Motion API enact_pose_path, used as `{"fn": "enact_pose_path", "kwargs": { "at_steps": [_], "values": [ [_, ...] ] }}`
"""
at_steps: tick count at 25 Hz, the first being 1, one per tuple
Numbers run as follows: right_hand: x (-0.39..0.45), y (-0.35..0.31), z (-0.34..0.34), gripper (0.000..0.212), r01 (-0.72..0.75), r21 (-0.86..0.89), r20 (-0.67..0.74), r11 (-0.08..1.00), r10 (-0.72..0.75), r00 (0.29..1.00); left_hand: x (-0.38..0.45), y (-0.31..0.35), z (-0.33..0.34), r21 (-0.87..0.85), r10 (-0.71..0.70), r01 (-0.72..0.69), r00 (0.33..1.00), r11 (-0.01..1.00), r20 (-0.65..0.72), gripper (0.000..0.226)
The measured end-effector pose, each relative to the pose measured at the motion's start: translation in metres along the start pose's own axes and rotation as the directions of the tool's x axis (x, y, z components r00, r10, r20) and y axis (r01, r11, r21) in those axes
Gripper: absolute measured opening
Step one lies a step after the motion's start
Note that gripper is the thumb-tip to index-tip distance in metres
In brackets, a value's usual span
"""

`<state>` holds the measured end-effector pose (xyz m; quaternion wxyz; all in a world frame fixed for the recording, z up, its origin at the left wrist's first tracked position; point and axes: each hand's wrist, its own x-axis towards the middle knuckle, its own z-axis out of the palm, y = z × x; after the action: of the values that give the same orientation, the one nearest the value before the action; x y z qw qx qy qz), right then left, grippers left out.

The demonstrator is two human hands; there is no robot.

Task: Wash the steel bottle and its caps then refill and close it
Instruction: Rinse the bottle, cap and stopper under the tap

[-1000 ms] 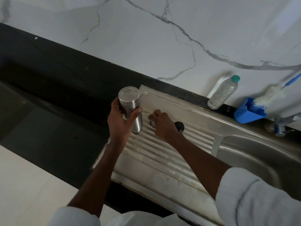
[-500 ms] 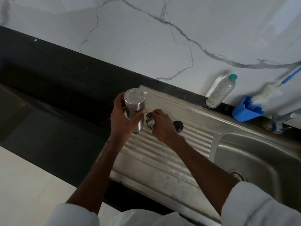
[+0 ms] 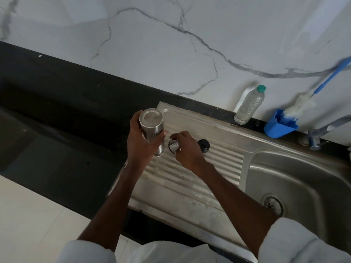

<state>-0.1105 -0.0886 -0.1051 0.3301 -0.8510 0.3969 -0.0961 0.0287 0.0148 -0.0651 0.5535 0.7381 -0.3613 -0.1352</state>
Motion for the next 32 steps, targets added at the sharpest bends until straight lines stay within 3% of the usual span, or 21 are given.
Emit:
{"fn": "enact_pose_path", "kwargs": {
  "at_steps": [3,7,9,11,13,15,18,21,24,26,28,30,32],
  "values": [
    [-0.009,-0.002,-0.003,0.060,0.002,0.053,-0.045,0.999,0.001,0.999,-0.004,0.001,-0.003,-0.016,0.011,-0.011,1.000,1.000,0.000,0.102],
    [-0.032,-0.003,-0.011,0.054,-0.092,0.320,-0.084,0.943,0.125,0.989,-0.015,0.005,-0.011,-0.006,0.008,-0.008,0.995,1.000,-0.097,0.105],
    [-0.049,-0.001,-0.015,0.048,-0.130,0.507,-0.065,0.852,0.188,0.980,-0.022,0.015,-0.012,0.029,0.079,-0.075,0.978,0.997,-0.194,0.094],
    [-0.066,0.004,-0.024,0.037,-0.189,0.687,-0.010,0.701,0.270,0.963,-0.035,0.028,-0.011,0.073,0.233,-0.221,0.920,0.972,-0.316,0.069],
    [-0.083,0.013,-0.040,0.029,-0.263,0.789,0.073,0.555,0.341,0.937,-0.056,0.040,-0.004,0.079,0.341,-0.334,0.875,0.939,-0.344,0.047],
    [-0.097,0.032,-0.056,0.038,-0.315,0.854,0.133,0.415,0.412,0.901,-0.084,0.048,0.020,0.014,0.321,-0.328,0.914,0.945,-0.249,0.033],
    [-0.121,0.072,-0.074,0.066,-0.393,0.909,0.254,0.136,0.568,0.783,-0.121,0.052,0.077,-0.050,0.191,-0.189,0.980,0.981,0.054,0.020],
    [-0.152,0.117,-0.089,0.074,-0.350,0.933,0.320,-0.085,0.643,0.696,-0.136,0.057,0.137,-0.046,0.042,-0.027,0.933,0.999,0.358,0.015],
    [-0.184,0.173,-0.113,0.074,-0.197,0.957,0.288,-0.211,0.693,0.661,-0.140,0.074,0.202,-0.035,-0.084,0.124,0.832,0.992,0.548,0.025],
    [-0.198,0.210,-0.130,0.072,-0.089,0.966,0.241,-0.241,0.726,0.644,-0.134,0.086,0.248,-0.010,-0.100,0.135,0.777,0.991,0.622,0.030],
    [-0.207,0.238,-0.143,0.060,-0.038,0.982,0.165,-0.183,0.756,0.634,-0.125,0.095,0.291,0.004,-0.097,0.124,0.751,0.992,0.653,0.031],
    [-0.213,0.263,-0.160,0.041,-0.060,0.998,0.066,-0.036,0.774,0.629,-0.119,0.108,0.336,0.042,-0.097,0.093,0.737,0.995,0.669,0.024],
    [-0.213,0.285,-0.176,0.038,-0.148,0.977,-0.021,0.151,0.765,0.644,-0.115,0.120,0.380,0.069,-0.092,0.061,0.721,0.996,0.687,0.014]
  ]
}}
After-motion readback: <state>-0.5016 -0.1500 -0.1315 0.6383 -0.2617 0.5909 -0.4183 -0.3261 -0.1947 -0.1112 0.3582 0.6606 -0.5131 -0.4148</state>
